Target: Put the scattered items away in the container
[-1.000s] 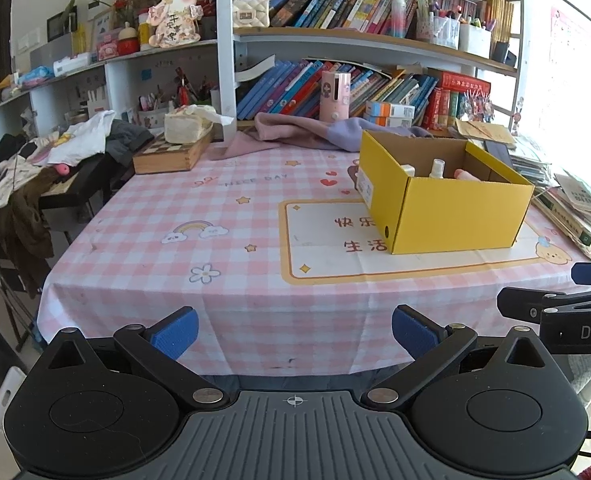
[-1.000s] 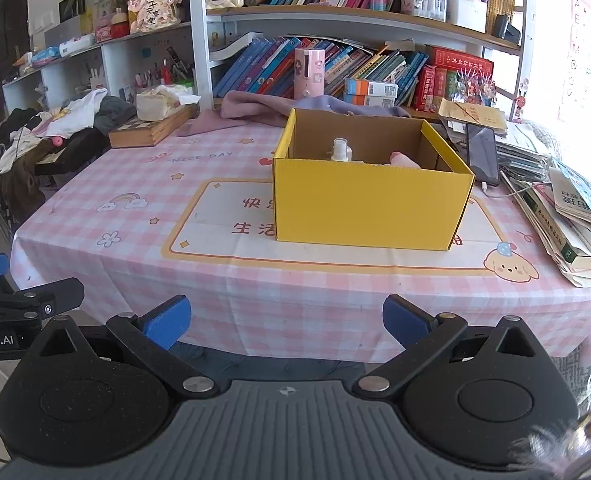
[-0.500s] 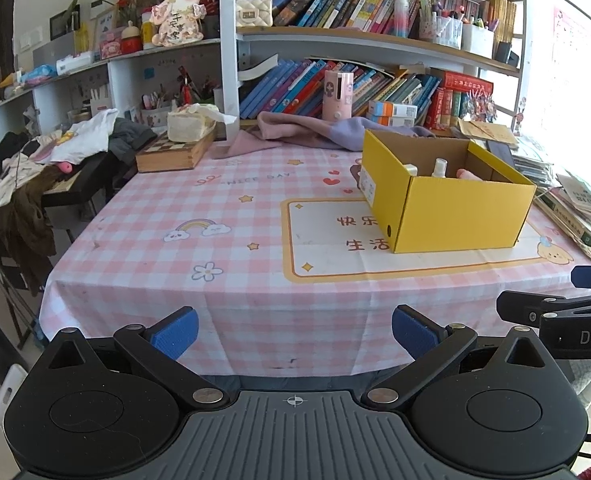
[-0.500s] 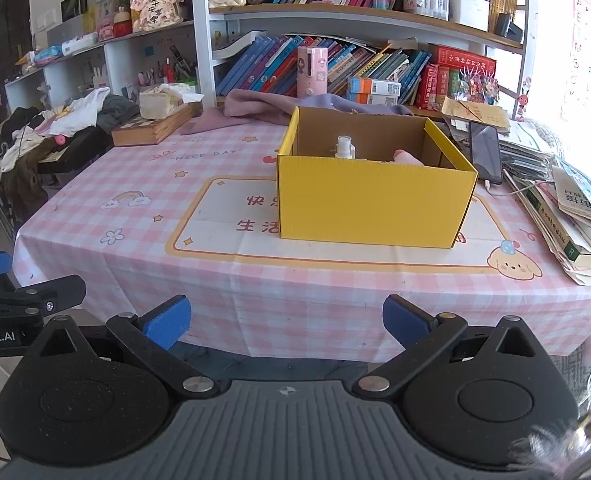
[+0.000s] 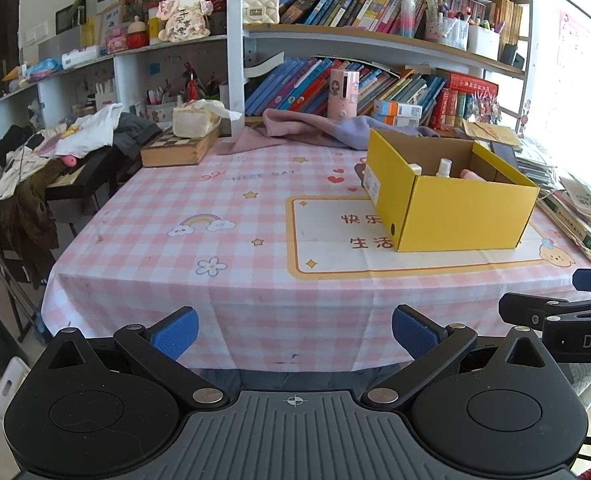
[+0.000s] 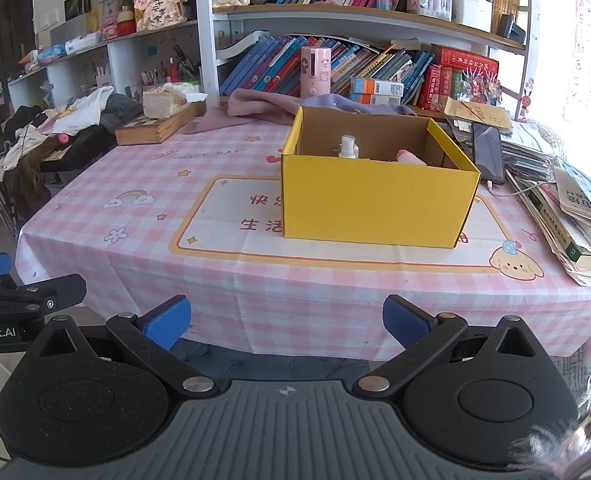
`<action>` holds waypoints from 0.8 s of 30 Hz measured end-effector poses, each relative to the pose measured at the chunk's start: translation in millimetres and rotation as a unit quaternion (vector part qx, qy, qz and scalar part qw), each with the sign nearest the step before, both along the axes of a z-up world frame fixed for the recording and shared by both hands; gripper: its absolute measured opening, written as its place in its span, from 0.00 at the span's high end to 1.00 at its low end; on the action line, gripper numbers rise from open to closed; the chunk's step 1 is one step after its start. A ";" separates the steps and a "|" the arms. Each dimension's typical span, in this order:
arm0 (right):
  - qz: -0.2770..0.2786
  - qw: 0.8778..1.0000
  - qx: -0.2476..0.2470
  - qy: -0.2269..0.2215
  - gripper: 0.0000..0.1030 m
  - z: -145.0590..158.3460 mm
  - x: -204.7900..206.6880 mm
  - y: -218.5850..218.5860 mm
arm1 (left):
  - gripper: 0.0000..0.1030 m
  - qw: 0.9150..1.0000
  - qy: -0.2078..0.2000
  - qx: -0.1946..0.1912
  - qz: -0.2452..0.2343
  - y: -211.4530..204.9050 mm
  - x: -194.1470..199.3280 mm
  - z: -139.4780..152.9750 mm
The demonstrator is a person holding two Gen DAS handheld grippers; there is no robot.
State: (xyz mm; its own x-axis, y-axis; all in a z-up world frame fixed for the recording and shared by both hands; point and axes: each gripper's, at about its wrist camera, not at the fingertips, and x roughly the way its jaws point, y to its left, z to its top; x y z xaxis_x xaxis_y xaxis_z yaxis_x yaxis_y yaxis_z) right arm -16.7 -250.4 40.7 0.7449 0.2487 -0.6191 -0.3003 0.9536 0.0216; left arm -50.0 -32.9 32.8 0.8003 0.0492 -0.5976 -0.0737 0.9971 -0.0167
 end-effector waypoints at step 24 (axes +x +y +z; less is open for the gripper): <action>0.001 1.000 -0.002 0.003 0.00 -1.3 -5.1 6.2 | 0.00 1.000 0.003 -0.004 -0.001 -2.1 0.6 0.0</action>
